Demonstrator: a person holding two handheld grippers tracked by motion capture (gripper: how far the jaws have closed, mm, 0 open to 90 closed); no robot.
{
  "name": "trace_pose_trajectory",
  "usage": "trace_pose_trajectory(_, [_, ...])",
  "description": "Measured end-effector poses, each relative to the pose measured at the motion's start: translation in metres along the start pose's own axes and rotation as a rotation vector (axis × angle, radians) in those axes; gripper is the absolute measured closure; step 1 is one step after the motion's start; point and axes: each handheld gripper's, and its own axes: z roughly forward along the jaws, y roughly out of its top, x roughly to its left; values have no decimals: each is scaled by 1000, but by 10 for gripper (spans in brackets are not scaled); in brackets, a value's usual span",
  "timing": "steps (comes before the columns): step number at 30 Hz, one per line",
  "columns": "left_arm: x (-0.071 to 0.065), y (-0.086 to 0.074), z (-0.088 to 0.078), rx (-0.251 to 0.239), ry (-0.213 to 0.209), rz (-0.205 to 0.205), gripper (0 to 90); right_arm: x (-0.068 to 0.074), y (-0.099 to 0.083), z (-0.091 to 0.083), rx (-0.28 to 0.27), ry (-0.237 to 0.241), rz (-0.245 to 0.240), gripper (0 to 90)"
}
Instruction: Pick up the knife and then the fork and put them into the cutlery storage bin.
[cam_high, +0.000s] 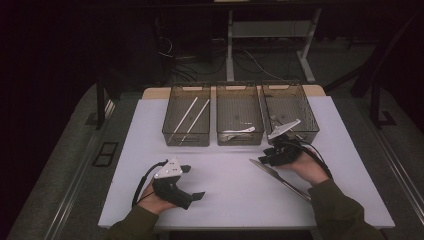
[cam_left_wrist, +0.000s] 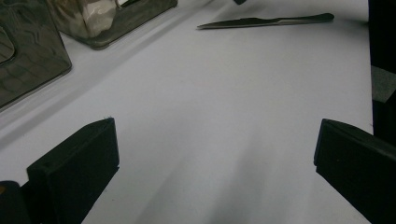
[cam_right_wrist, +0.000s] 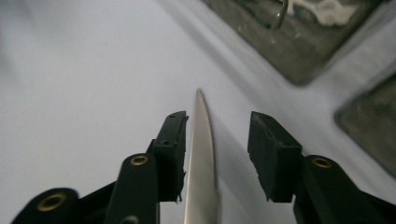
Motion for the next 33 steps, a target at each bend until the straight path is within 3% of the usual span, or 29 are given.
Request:
trace_pose_trajectory(5, [0, 0, 0, 0, 4, -1, 0, 7, -10, -15, 73, 20, -11, 514])
trace_pose_trajectory(8, [0, 0, 0, -2, 3, -2, 0, 14, -16, -22, 110, 4, -14, 507])
trace_pose_trajectory(16, [-1, 0, 0, 1, 3, 1, 0, 28, -34, -35, 243, -32, -37, 574])
trace_pose_trajectory(25, [0, 0, 1, 5, 3, -1, 0, 24, -47, -27, 343, -56, -21, 668])
trace_pose_trajectory(33, [0, 0, 1, 12, 3, 3, 0, 24, -44, -18, 412, -80, -46, 745])
